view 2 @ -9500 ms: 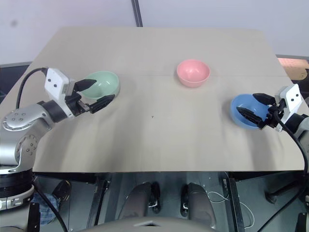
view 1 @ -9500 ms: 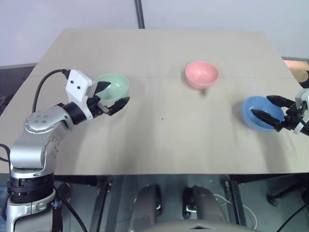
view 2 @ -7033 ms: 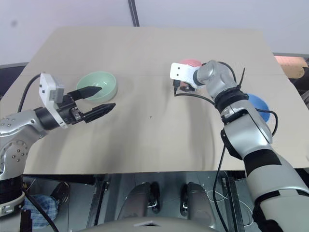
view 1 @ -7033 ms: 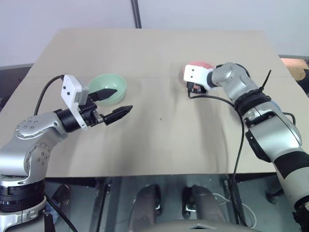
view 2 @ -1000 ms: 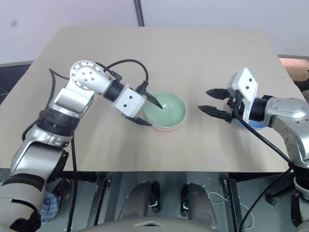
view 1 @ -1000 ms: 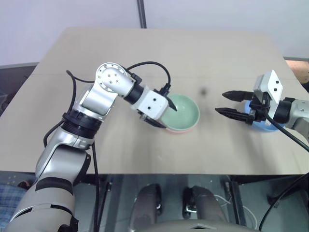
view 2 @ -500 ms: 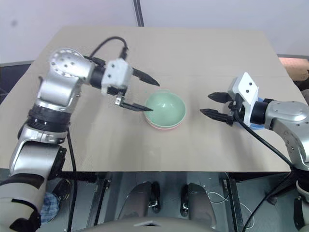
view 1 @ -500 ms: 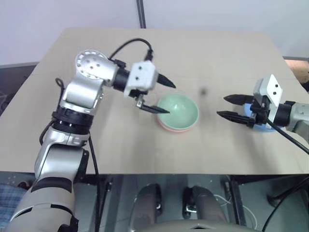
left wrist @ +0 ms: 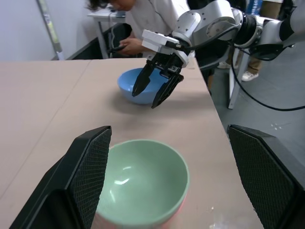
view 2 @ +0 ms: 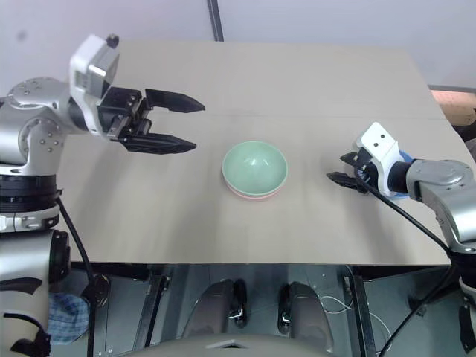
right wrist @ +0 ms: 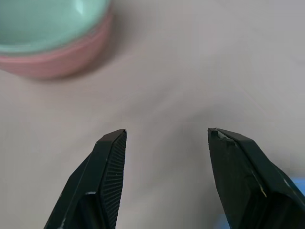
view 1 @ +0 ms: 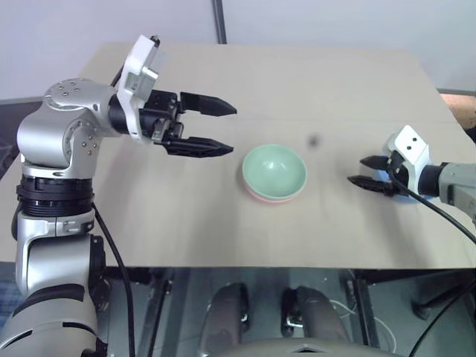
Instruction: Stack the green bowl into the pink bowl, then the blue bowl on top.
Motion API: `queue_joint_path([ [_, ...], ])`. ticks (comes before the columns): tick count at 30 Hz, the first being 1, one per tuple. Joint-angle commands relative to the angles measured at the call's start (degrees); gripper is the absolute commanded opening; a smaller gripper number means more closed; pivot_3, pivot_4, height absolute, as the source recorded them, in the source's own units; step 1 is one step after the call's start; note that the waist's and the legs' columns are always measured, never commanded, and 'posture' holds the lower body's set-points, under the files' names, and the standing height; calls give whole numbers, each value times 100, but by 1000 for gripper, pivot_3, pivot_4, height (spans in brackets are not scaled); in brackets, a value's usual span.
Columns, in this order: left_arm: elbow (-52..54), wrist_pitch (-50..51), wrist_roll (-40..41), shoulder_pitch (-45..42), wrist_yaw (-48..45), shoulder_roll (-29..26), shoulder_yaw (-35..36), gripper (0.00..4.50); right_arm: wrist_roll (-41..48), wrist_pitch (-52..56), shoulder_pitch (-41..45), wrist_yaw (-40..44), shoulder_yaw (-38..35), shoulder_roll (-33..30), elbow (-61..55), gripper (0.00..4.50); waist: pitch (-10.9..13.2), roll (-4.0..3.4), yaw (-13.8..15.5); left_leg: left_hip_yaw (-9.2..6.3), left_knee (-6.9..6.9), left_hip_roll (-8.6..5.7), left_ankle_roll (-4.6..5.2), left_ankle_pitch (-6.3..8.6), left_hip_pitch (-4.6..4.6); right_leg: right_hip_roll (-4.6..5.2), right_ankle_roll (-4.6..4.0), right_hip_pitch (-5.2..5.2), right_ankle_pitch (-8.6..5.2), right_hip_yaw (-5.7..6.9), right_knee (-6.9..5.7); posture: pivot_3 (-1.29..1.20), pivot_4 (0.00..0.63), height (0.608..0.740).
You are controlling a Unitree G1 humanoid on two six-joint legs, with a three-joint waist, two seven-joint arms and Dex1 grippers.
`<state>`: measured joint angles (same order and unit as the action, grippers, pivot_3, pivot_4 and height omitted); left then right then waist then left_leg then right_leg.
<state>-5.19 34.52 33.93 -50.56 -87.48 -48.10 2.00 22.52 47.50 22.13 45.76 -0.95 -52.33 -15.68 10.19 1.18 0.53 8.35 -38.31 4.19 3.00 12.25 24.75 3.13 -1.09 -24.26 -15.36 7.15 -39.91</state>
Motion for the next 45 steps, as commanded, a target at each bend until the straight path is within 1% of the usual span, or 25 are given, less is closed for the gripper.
queue_joint_path([
  [1, -111, -212, 4, 96, -43, -182, 267, 4092, -139, 85, 178, -74, -57, -93, 91, 3009, 0, 0, 4, 0, 0, 0, 0, 0, 0, 0, 0, 0, 0, 0, 0, 0, 150, 739],
  [6, -199, -392, -38, 205, -36, -253, 260, 4092, -244, -131, 209, 40, -148, -122, 222, 3009, 0, 0, 3, 0, 1, 1, 0, 0, 1, 0, 0, -1, 0, 0, 1, 0, 150, 739],
  [10, -177, -428, -17, 277, -36, -263, 242, 4092, -377, -83, 200, 10, -221, -288, 491, 3009, 0, 0, 6, 0, 1, 1, 0, 0, 1, 0, 0, -1, 0, 0, 1, 0, 150, 739],
  [12, -175, -453, -16, 306, -32, -242, 223, 4092, -409, -56, 135, 1, -177, -315, 490, 3009, 0, 0, 6, 0, 1, 0, 0, 0, 1, 1, 0, 0, 0, 0, 1, 0, 150, 739],
  [16, -146, -500, -38, 349, -60, -254, 180, 4092, -302, -330, 23, 113, -324, -230, 311, 3009, 0, 0, 4, 0, 1, 2, 0, 0, 1, 0, 0, -1, 0, 0, 1, 0, 150, 739],
  [18, -159, -486, -30, 318, -53, -243, 179, 4092, -293, -133, 14, 53, -356, -260, 339, 3009, 0, 0, 3, 1, 1, 2, 0, 0, 1, 0, 0, -1, 0, 0, 1, 0, 150, 739],
  [21, -183, -532, -65, 307, -75, -224, 137, 4092, -391, 346, -60, -56, -205, -389, 423, 3009, 0, 0, 5, 1, 1, 1, 0, 0, 1, 0, 0, -1, 0, 0, 1, 0, 150, 739],
  [27, -173, -532, -53, 318, -77, -218, 119, 4092, -352, 1329, -254, -5, 96, -690, 90, 3009, 0, 0, 12, 0, 1, 1, 0, 0, 2, 1, 0, -1, 0, 0, 1, 0, 150, 739],
  [28, -170, -536, -55, 325, -81, -226, 120, 4154, -348, 1428, -273, 15, 130, -737, 37, 2491, 0, -1, 12, 0, 1, 1, 0, 0, 2, 1, 0, -1, 0, 0, 1, 0, 150, 739],
  [29, -178, -515, -54, 325, -87, -237, 115, 4154, -356, 1409, -291, 18, 126, -739, -6, 2384, 0, 0, 6, 0, 1, 1, 0, 0, 1, 1, 0, -1, 0, 0, 1, 0, 150, 739],
  [30, -173, -507, -58, 335, -98, -252, 107, 4154, -358, 1377, -306, 20, 113, -739, -47, 1879, 0, 0, 0, 0, 1, 2, 0, 0, 1, 1, 0, -1, 0, 0, 1, 0, 150, 739],
  [32, -164, -522, -76, 359, -111, -268, 99, 4154, -338, 1372, -321, 34, 92, -742, -108, 1009, 0, 0, -8, 0, 1, 2, 0, 0, 1, 1, 0, -1, 0, 0, 1, 0, 150, 739],
  [35, -139, -517, -78, 391, -102, -258, 112, 4154, -335, 1375, -266, 71, 125, -748, -127, 6, -3, 3, -5, 0, 1, 2, 0, 0, 0, 1, 0, -1, 0, 0, 1, 0, 150, 739],
  [45, -53, -498, -62, 501, -42, -279, 168, 4154, -436, 1179, 69, 212, 349, -794, -178, 6, -4, 5, -10, -1, 1, 3, 1, 1, 1, 1, 0, -1, 0, 1, 3, 0, 150, 739],
])
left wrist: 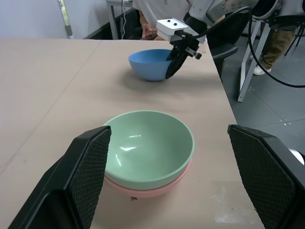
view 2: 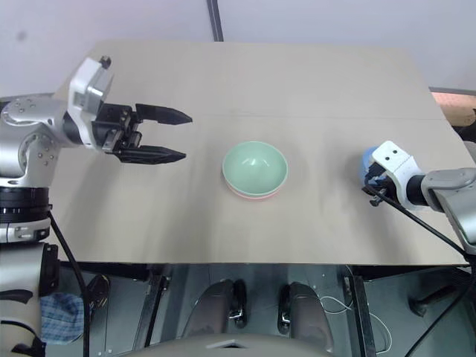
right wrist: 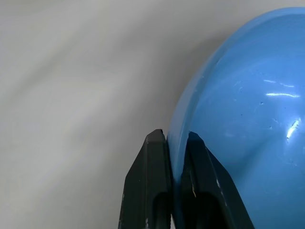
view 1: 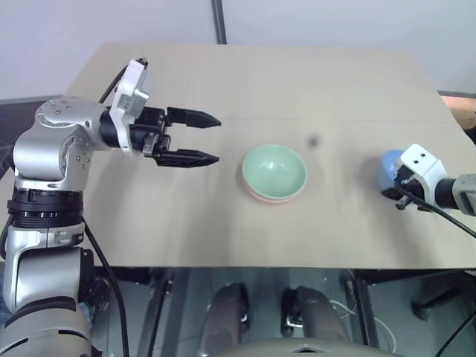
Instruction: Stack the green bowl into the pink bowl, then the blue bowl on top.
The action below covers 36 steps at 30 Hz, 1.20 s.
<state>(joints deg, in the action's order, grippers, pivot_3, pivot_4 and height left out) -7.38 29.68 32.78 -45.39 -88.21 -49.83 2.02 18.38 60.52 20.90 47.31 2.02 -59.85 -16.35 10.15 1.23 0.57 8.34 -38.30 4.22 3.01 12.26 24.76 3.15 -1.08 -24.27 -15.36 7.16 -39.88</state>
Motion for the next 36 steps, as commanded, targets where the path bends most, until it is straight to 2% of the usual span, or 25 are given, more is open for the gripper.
queue_joint_path([
  [1, 170, -14, 53, -6, 34, -116, 174, 4154, -69, -263, 328, 29, 86, 24, -105, 6, 0, -1, -25, 0, 0, 0, 0, 0, 0, 0, 0, 0, 0, -1, 0, 0, 150, 739],
  [7, 136, -31, 36, -15, 86, -126, 183, 4154, 65, -797, 1452, 47, 335, 761, -434, 6, 3, -4, -132, 1, 0, 0, 0, 0, 0, 0, 0, -1, 0, -2, -1, 0, 150, 739],
  [13, -5, -103, -3, -78, 109, -135, 188, 4154, 9, -939, 2221, 357, 1189, 1206, -1092, 6, 3, -4, -119, 0, 3, 0, -1, 0, 4, 0, -3, -2, 1, 0, 2, 0, 150, 739],
  [18, -279, -222, -60, -151, 154, -201, 312, 4154, -384, -1118, 2637, 593, 2152, 1356, -1441, 6, 3, -4, -126, 1, 1, -2, 0, 0, 5, 3, -3, -3, 1, 1, 1, 0, 150, 739],
  [23, -483, -324, -144, -109, 69, -356, 366, 4154, -1261, -1724, 2923, 685, 3120, 1530, -1145, 6, 3, -4, -136, 1, 0, 0, 0, 0, 4, 2, -2, -3, 1, 2, -1, 0, 150, 739],
  [29, -376, -296, -94, 125, 86, -566, 540, 4154, -1624, -2092, 2872, 899, 3341, 1692, -1037, 6, 3, -4, -133, 2, 0, 0, 0, 0, 6, 3, -3, -6, 1, 2, -1, 0, 150, 739],
  [30, -353, -290, -87, 161, 87, -586, 556, 4154, -1659, -2129, 2856, 932, 3329, 1706, -1029, 942, 2, -4, -132, 1, 0, 0, 0, 0, 6, 3, -3, -6, 1, 2, -1, 0, 150, 739],
  [31, -339, -289, -81, 205, 93, -610, 583, 4154, -1653, -2113, 2838, 964, 3290, 1727, -1035, 1167, 3, -4, -132, 1, -1, 0, 0, 0, 6, 3, -3, -5, 1, 2, -1, 0, 150, 739],
  [34, -315, -294, -93, 309, 81, -678, 621, 4154, -1591, -1953, 2862, 1005, 3114, 1817, -1037, 2489, 2, -4, -135, 2, -1, 0, 0, 0, 6, 4, -3, -5, 1, 2, -2, 0, 150, 739],
  [36, -309, -293, -106, 347, 61, -708, 623, 4154, -1565, -1891, 2903, 1060, 3009, 1831, -1029, 2489, 2, -4, -134, 1, -1, 0, 0, 0, 5, 3, -4, -5, 2, 2, -4, 0, 150, 739],
])
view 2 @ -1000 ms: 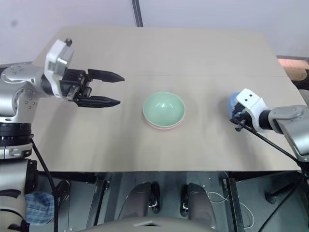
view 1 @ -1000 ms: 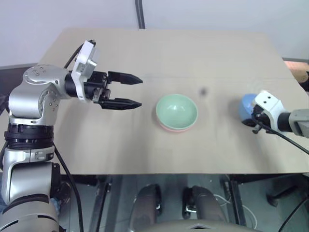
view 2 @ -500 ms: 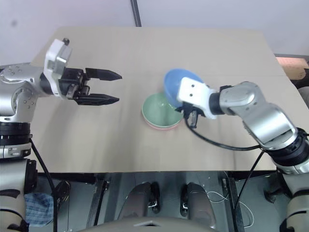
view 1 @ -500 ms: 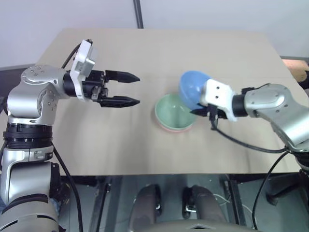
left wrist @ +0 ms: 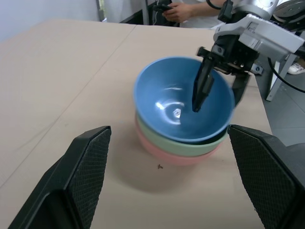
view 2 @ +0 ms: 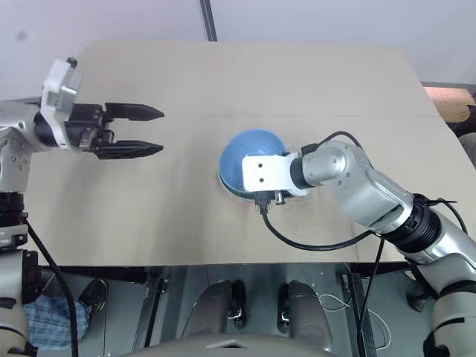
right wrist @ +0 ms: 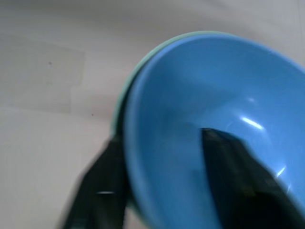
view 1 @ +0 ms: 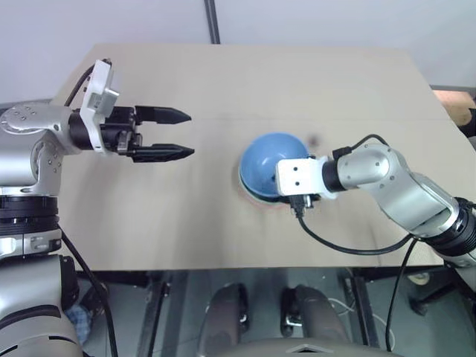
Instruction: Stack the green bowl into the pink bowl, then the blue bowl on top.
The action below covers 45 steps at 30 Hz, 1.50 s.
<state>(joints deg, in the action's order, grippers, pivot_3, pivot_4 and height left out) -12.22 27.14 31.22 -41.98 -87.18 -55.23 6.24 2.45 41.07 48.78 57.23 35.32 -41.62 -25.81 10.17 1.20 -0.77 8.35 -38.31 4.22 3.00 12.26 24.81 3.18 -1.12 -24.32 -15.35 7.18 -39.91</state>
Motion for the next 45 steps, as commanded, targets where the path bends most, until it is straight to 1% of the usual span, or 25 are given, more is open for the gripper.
queue_joint_path([
  [1, 164, -48, 40, 4, -41, -173, 193, 4154, 58, 98, 126, 93, -399, -5, -81, 2489, 0, 0, 2, 0, 0, 0, 0, 0, 0, 0, -1, 0, 1, 0, 0, 0, 150, 739],
  [5, -23, -51, 45, -151, 30, -125, 204, 4154, 163, 244, 102, 214, -751, -173, -120, 2489, 0, 0, 9, 0, -1, -1, 0, 0, 1, 1, -2, 1, 1, 0, 1, 0, 150, 739],
  [8, -132, -183, -63, -158, -31, -148, 135, 4154, 411, 528, 115, 306, -1142, -284, -221, 2489, 0, 0, 5, 0, 0, -1, 0, 0, 1, 0, -2, 0, 1, 1, 1, 0, 150, 739],
  [14, -225, -232, -106, -203, -131, -165, 91, 4154, 1377, 1490, 21, 490, -2380, -593, -440, 2489, 1, -1, 5, 0, 2, 0, 0, 0, 1, 0, -5, 0, 3, 1, 2, 0, 150, 739],
  [17, -290, -276, -150, -204, -175, -171, 72, 4154, 1574, 1654, -305, 438, -2777, -896, -402, 2489, 0, 1, 17, 0, 2, -1, 1, 1, 1, 1, -8, 1, 5, 1, 3, 0, 150, 739],
  [21, -354, -278, -196, -212, -205, -165, 70, 4154, 1779, 1696, -1189, 468, -3439, -1428, -346, 2489, 0, 2, 36, -2, 2, -2, 2, 1, 1, 3, -6, 3, 3, 4, 6, 0, 150, 739],
  [26, -376, -264, -299, -168, -113, -191, 39, 4154, 1796, 1138, -2187, 346, -4049, -1623, -77, 2489, 0, 2, 7, -1, 3, -1, 3, 2, 0, 3, 0, 2, 0, 3, 5, 0, 150, 739],
  [29, -382, -278, -391, -115, -44, -213, 49, 4154, 1836, 620, -2627, 304, -4425, -1535, 183, 2489, 0, 1, -2, 2, 3, -1, 3, 2, -3, 2, 2, 2, -1, -2, 3, 0, 150, 739],
  [33, -381, -605, -635, 83, 153, -214, 80, 4154, 2101, -192, -3110, 610, -5014, -1418, 642, 2489, 0, 1, 10, 2, 4, -1, 3, 2, -3, 2, 4, 3, -2, -2, 5, 0, 150, 739],
  [37, -343, -672, -638, 152, 208, -188, 145, 4154, 2178, -664, -3299, 738, -5165, -1440, 974, 2489, 0, 2, 17, 1, 3, -1, 3, 2, -2, 2, 4, 4, -2, -1, 5, 0, 150, 739],
  [40, -285, -657, -609, 201, 344, -180, 222, 4154, 2424, -941, -3317, 879, -5380, -1361, 1162, 2489, 0, 2, 12, 1, 3, -1, 3, 2, -5, 2, 4, 4, -2, -2, 4, 0, 150, 739],
  [45, -152, -644, -554, 355, 383, -241, 255, 4154, 2557, -1204, -3308, 1019, -5387, -1420, 1364, 2489, 0, 2, 12, 2, 3, 0, 3, 2, -4, 2, 4, 4, -2, -2, 4, 0, 150, 739],
])
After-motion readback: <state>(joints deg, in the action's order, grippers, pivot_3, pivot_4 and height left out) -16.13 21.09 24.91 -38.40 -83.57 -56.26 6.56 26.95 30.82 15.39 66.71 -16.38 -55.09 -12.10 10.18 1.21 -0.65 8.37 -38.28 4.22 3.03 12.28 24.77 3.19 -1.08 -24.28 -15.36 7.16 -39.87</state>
